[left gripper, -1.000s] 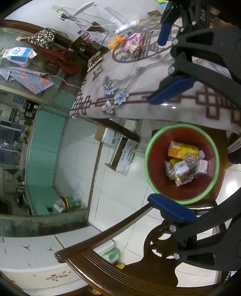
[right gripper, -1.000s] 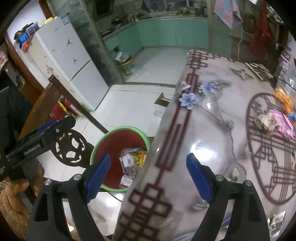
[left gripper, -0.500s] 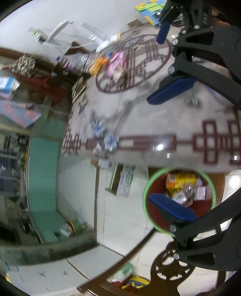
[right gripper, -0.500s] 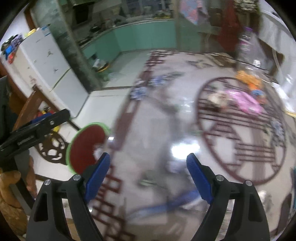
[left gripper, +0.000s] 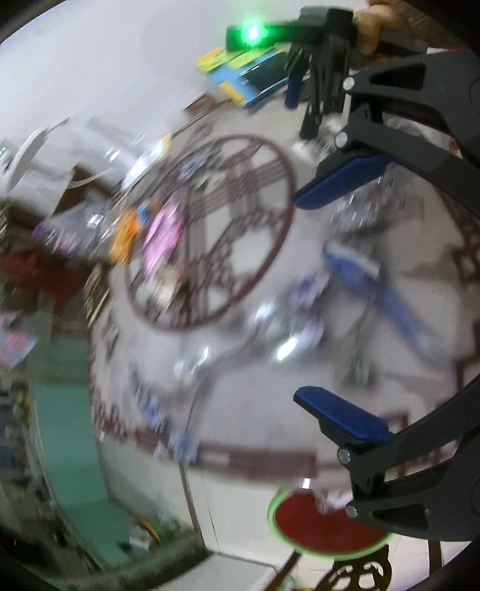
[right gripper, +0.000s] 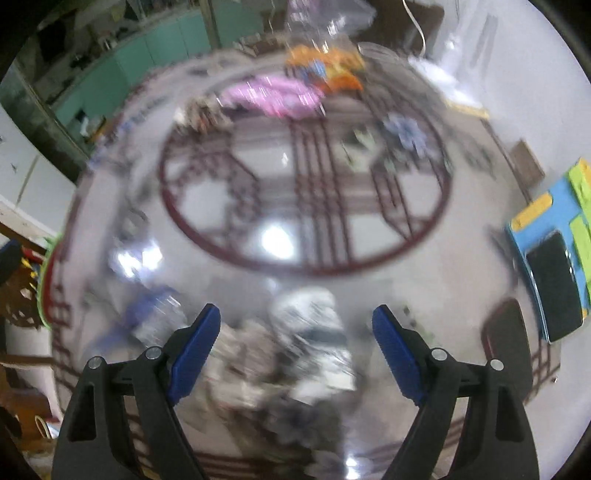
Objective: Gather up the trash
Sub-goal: 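Grasp the clear plastic bag with the left gripper while the right grasps the paper cup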
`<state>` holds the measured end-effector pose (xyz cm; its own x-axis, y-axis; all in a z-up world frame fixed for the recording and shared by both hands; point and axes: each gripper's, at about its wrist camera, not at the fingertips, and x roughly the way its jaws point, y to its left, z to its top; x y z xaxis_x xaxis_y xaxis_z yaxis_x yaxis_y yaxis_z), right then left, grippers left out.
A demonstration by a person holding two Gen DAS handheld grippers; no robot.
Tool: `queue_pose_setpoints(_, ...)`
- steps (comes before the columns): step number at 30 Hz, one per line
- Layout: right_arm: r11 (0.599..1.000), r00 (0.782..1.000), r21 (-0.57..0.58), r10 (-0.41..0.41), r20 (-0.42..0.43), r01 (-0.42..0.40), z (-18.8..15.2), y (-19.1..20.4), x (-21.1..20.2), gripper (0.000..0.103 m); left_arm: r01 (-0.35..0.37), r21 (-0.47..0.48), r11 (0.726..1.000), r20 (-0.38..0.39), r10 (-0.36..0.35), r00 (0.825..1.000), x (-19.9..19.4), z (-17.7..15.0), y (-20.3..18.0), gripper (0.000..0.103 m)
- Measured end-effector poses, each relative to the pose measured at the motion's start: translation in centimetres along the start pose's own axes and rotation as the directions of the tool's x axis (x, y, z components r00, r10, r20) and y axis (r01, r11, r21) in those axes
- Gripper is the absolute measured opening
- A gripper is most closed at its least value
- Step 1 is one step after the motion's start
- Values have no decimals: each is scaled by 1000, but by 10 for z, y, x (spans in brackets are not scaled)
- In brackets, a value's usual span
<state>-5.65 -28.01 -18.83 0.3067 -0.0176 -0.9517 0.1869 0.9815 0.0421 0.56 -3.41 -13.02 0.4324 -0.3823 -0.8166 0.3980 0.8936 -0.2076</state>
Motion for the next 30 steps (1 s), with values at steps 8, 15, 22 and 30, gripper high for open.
queue_pose_setpoints(8,998,991,-66,1,-137,-10,-18,-23,49,49,67,31,997,-173,-61,983,53,-21,-56,94)
queue_pose_setpoints(15,996,996,-81,42,-77,-48,-7,-29,43,48,119,-42,992,-321,-126,939,92,-38,-65,94)
queue_pose_setpoints(22,992,996,-92,89,-9,-89,15,-23,28,48,119,-137,983,-433,-167,886,130,-53,-57,59)
queue_pose_setpoints(30,983,989,-134,136,65,-126,51,-6,15,48,81,-149,986,-298,-123,947,102,-23,-42,23)
